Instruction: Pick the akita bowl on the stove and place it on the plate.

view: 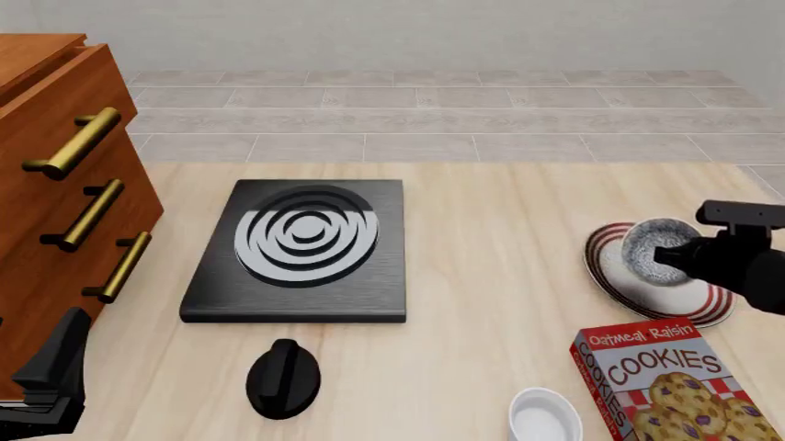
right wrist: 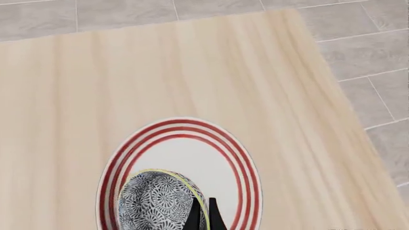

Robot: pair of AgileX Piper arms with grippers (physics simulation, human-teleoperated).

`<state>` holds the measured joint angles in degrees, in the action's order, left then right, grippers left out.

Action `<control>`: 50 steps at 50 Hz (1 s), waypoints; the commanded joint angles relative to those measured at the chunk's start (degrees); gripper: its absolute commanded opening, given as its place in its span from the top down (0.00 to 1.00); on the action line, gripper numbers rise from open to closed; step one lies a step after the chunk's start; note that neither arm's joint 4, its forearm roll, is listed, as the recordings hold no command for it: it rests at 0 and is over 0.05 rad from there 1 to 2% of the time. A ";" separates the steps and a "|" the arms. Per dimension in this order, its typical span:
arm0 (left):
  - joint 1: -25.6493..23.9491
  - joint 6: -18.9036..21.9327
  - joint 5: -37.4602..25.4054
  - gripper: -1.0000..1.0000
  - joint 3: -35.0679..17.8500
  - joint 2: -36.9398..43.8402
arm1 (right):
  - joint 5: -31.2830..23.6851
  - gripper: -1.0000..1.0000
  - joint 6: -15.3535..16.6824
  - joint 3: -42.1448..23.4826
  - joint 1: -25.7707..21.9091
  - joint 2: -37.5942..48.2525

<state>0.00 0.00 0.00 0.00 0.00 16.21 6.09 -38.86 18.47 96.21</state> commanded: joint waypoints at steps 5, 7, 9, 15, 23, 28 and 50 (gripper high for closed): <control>0.00 0.00 0.00 0.00 0.00 0.00 | 1.91 1.00 -0.71 -0.40 1.30 2.71; 0.00 0.00 0.00 0.00 0.00 0.00 | 2.22 1.00 -0.77 -0.45 1.57 3.15; 0.00 0.00 0.00 0.00 0.00 0.00 | 2.62 1.00 -0.78 -0.52 1.84 3.66; 0.00 0.00 0.00 0.00 0.00 0.00 | 4.26 1.00 -1.14 -0.33 2.31 5.58; 0.00 0.00 0.00 0.00 0.00 0.00 | 5.81 1.00 -1.83 -0.51 2.47 7.99; 0.00 0.00 0.00 0.00 0.00 0.00 | 5.93 1.00 -1.73 -1.13 2.47 8.97; 0.00 0.00 0.00 0.00 0.00 0.00 | 6.49 0.00 -2.56 -0.20 0.06 6.03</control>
<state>0.00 0.00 0.00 0.00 0.00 22.58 4.43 -40.42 19.99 103.86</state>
